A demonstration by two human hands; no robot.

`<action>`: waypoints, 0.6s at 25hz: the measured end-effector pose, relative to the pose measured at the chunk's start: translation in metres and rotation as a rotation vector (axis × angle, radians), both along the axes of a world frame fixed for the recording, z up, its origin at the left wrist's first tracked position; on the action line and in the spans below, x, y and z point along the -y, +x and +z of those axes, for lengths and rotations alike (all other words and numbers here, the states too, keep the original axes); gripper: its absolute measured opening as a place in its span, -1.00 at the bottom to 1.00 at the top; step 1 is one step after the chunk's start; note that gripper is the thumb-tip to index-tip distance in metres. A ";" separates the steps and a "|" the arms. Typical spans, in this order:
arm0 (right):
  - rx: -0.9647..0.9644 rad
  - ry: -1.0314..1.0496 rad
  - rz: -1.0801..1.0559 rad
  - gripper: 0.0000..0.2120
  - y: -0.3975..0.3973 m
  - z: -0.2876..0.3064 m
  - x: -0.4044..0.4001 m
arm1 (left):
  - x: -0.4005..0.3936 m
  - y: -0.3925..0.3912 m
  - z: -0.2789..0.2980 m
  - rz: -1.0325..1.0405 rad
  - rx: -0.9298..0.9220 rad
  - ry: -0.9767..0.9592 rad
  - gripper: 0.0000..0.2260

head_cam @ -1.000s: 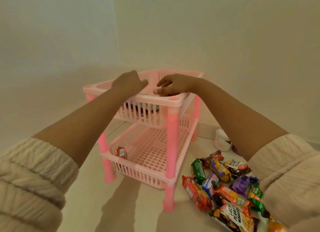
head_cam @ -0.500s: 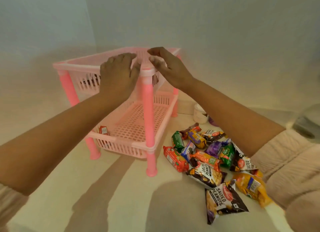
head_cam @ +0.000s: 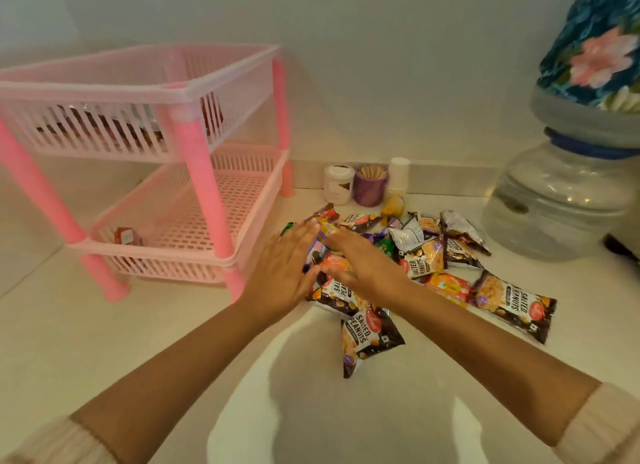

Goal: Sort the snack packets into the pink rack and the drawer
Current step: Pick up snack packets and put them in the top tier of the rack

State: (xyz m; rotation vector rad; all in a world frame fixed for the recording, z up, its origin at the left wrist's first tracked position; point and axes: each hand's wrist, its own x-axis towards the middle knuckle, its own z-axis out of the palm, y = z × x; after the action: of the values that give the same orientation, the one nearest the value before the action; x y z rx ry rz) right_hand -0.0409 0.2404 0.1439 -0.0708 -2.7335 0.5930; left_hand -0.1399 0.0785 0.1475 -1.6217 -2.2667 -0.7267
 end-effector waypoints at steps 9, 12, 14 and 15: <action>0.338 0.285 0.120 -0.45 0.082 -0.079 0.001 | -0.063 0.015 -0.066 -0.016 0.064 -0.413 -0.49; 0.294 0.235 0.103 -0.42 0.099 -0.093 -0.005 | -0.073 0.017 -0.077 -0.023 0.059 -0.455 -0.45; 0.271 0.205 0.088 -0.43 0.108 -0.104 -0.009 | -0.076 0.014 -0.084 -0.024 -0.048 -0.508 -0.41; 0.262 0.185 0.073 -0.43 0.112 -0.111 -0.010 | -0.078 0.013 -0.088 -0.032 -0.118 -0.543 -0.40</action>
State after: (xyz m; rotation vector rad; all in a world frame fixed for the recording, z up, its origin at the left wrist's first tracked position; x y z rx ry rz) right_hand 0.0714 0.2503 0.0331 -0.0033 -3.0438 0.3697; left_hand -0.1273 0.1563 0.0600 -1.8596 -2.4895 -0.0036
